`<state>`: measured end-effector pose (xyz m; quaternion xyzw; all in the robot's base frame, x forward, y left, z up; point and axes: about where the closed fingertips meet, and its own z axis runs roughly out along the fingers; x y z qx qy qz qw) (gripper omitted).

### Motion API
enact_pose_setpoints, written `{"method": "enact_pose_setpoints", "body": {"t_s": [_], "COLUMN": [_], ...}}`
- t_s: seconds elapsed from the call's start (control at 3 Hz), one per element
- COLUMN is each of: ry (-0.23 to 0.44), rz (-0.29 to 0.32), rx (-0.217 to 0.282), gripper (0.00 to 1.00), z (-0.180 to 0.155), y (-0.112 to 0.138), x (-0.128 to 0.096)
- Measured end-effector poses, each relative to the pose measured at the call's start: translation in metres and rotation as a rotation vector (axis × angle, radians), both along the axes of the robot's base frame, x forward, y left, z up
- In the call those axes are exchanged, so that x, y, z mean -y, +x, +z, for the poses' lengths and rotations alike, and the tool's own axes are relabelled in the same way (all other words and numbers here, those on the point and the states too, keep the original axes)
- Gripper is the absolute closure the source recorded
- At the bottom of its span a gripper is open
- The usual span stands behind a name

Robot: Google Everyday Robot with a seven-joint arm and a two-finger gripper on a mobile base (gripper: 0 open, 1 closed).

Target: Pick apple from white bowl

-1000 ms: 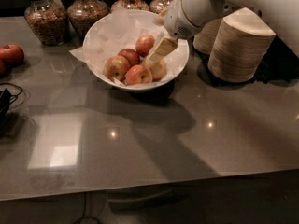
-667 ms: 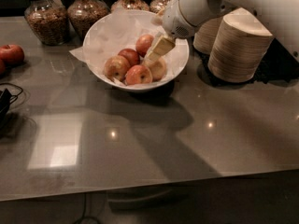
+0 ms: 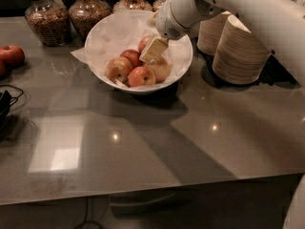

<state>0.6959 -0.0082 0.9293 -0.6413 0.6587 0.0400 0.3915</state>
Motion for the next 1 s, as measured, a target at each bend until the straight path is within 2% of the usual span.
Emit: {"method": "enact_pose_setpoints", "body": {"t_s": [1.0], "ry": [-0.033], "rz": [-0.062], "rx": [0.023], "gripper": [0.28], "z": [-0.025], "y": [0.024], "x": [-0.005]}}
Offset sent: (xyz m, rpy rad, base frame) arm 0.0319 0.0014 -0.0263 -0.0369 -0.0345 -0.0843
